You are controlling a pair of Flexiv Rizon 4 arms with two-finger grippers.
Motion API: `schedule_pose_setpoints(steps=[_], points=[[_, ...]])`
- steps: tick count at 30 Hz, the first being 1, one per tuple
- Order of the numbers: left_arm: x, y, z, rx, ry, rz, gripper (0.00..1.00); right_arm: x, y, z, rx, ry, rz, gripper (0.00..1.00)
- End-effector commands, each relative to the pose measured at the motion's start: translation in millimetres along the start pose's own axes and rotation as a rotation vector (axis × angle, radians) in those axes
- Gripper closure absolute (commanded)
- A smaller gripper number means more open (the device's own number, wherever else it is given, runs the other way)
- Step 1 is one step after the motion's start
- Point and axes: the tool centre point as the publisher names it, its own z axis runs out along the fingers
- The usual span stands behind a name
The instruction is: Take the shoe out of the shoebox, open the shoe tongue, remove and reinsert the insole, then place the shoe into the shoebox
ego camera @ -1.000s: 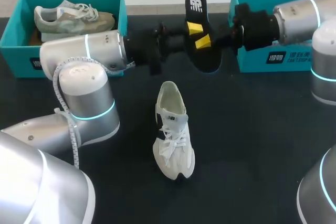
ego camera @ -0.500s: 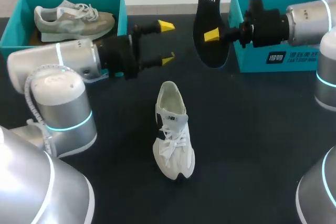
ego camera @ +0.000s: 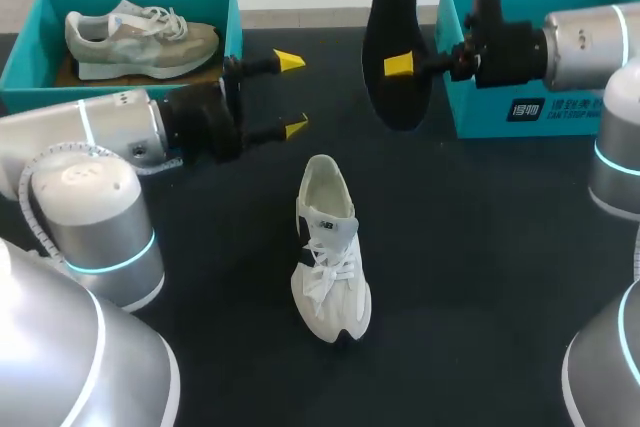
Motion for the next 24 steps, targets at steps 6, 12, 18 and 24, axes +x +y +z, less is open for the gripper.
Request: schedule_pose_setpoints(steps=[6, 12, 18, 24], points=[[-0.1, -0.3, 0.9, -0.001, 0.002, 0.001, 0.0, -0.1, 0.3, 1.5, 0.001, -0.002, 0.0, 1.0], [-0.1, -0.3, 0.9, -0.001, 0.002, 0.001, 0.0, -0.1, 0.3, 1.5, 0.001, -0.002, 0.0, 1.0], [-0.1, -0.3, 0.9, -0.001, 0.002, 0.001, 0.0, -2.1, 2.7, 2.9, 0.008, 0.002, -0.032, 1.0], [5.1, -4.8, -10.5, -0.059, 0.063, -0.163, 0.0, -6.5, 6.2, 5.6, 0.002, -0.006, -0.151, 1.0]])
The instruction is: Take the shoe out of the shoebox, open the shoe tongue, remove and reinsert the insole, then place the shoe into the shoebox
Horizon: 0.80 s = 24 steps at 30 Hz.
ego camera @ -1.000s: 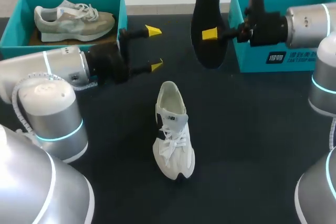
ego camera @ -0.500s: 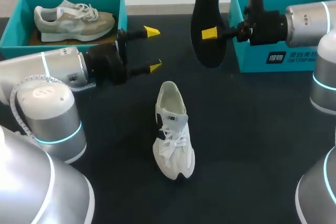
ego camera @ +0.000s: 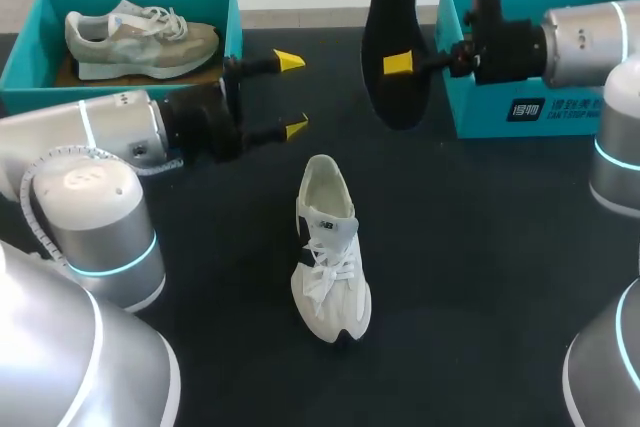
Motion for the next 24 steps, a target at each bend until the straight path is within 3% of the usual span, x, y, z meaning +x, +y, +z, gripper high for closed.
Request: schedule_pose_setpoints(steps=[1, 8, 24], points=[[2.0, -9.7, -12.2, -0.067, 0.073, -0.129, 0.0, -4.6, 1.5, 5.3, 0.007, -0.013, -0.05, 1.0], [10.2, -13.4, -25.9, -0.164, 0.179, -0.421, 0.0, -6.1, -3.8, 8.3, 0.039, -0.037, -0.152, 1.0], [10.2, -13.4, -25.9, -0.164, 0.179, -0.421, 0.0, -6.1, -3.8, 8.3, 0.039, -0.037, -0.152, 1.0]])
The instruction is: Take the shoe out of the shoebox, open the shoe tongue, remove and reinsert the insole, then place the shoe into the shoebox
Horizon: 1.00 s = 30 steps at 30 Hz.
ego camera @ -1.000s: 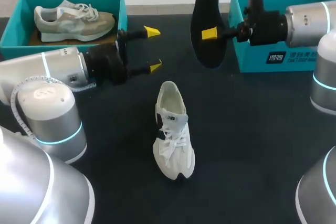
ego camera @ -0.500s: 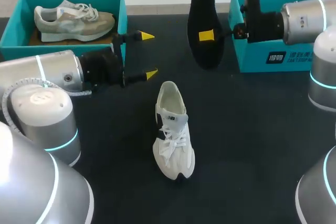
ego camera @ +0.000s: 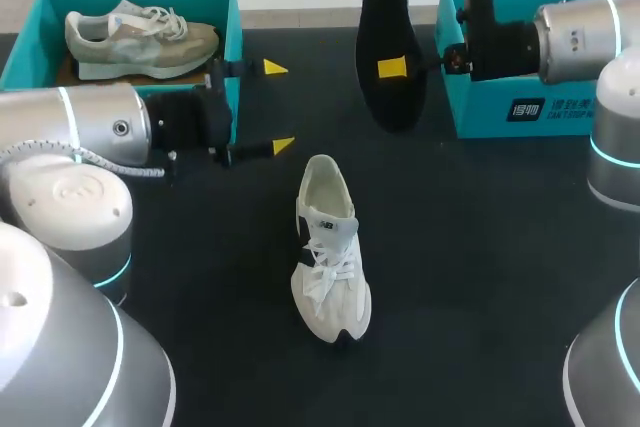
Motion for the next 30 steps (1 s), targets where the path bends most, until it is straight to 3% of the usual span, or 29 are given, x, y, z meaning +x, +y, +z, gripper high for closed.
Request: schedule_pose_setpoints(steps=[1, 30], points=[[-1.3, -0.3, 1.8, -0.006, 0.01, 0.0, 0.0, 0.4, 0.0, 1.6, 0.0, -0.003, 0.001, 1.0], [-0.5, 1.3, -0.5, -0.012, 0.036, -0.043, 0.0, -1.6, -2.9, 3.8, -0.017, 0.003, -0.006, 1.0]])
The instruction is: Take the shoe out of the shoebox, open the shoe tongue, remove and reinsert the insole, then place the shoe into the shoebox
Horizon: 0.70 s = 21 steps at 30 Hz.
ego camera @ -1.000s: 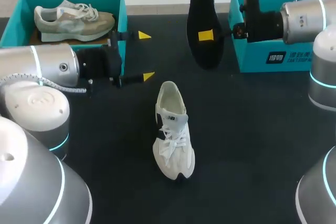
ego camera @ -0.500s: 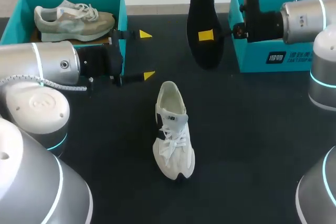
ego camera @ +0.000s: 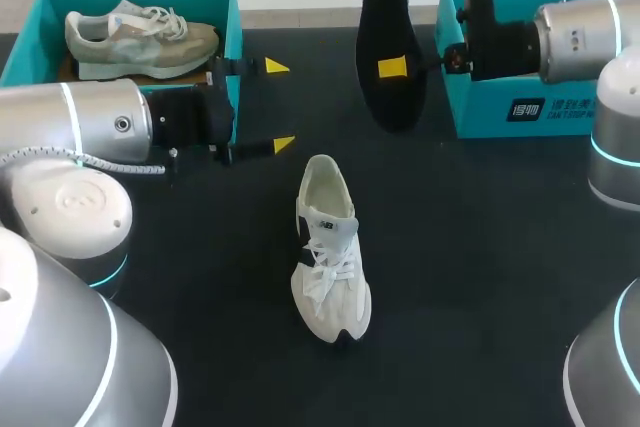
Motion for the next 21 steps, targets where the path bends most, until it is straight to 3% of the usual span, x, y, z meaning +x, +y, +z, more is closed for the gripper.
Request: schedule_pose_setpoints(steps=[1, 9, 16, 21], points=[[2.8, 3.1, -4.3, -0.019, 0.058, -0.06, 0.0, -4.0, -5.7, 6.8, -0.037, 0.008, -0.021, 1.0], [30.8, 27.7, -18.7, -0.083, 0.157, -0.213, 0.0, -15.9, -11.4, 34.9, -0.042, 0.035, -0.1, 1.0], [60.3, 43.2, -17.7, -0.125, 0.23, -0.279, 0.0, -22.9, -22.6, 53.2, -0.029, 0.078, -0.104, 1.0], [80.6, 55.6, -13.7, -0.152, 0.265, -0.339, 0.0, -24.2, -24.7, 54.9, -0.019, 0.088, -0.103, 1.0]])
